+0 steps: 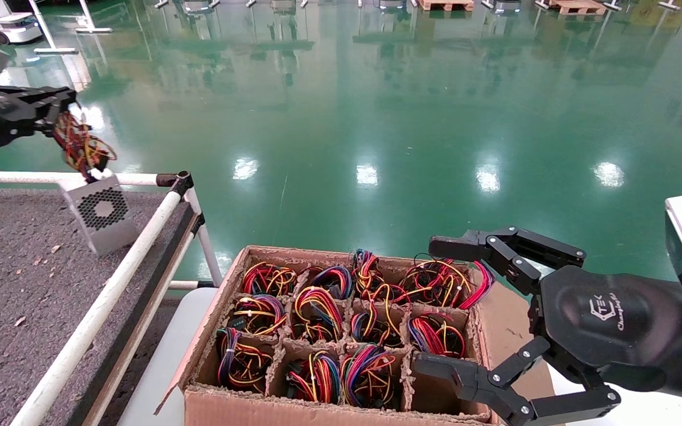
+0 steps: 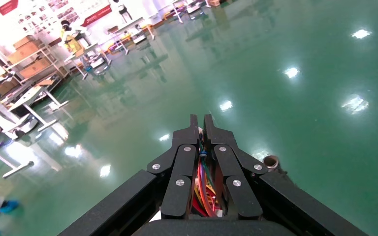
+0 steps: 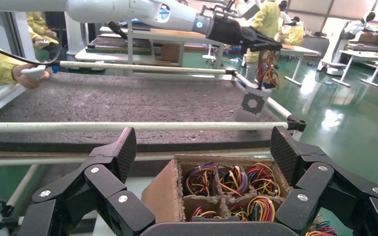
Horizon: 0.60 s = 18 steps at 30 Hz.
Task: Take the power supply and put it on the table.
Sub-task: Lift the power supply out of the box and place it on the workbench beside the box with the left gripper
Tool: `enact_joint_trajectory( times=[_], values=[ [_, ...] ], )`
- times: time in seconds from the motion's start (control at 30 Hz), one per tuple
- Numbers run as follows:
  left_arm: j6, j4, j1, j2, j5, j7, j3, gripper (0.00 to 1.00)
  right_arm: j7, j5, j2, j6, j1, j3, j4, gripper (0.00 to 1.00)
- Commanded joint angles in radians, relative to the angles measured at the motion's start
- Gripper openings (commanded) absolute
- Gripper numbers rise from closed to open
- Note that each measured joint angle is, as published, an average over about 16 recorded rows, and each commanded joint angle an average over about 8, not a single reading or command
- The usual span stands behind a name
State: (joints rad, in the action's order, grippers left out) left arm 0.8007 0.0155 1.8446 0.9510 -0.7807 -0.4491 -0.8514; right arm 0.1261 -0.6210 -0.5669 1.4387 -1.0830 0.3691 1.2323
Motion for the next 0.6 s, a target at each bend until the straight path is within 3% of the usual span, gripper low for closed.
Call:
enact_joint_trajectory(
  times=[0.03,0.6],
  values=[
    [-0.012,-0.007,-0.003,0.012,-0.003,-0.003,-0.002,0.0,0.0,0.0,0.0,0.0,0.0,0.0,0.0,1.0],
    [-0.037,-0.012,-0.011,0.029,-0.005,-0.006,-0.002,0.0,0.0,0.0,0.0,0.0,0.0,0.0,0.0,1.0]
  ],
)
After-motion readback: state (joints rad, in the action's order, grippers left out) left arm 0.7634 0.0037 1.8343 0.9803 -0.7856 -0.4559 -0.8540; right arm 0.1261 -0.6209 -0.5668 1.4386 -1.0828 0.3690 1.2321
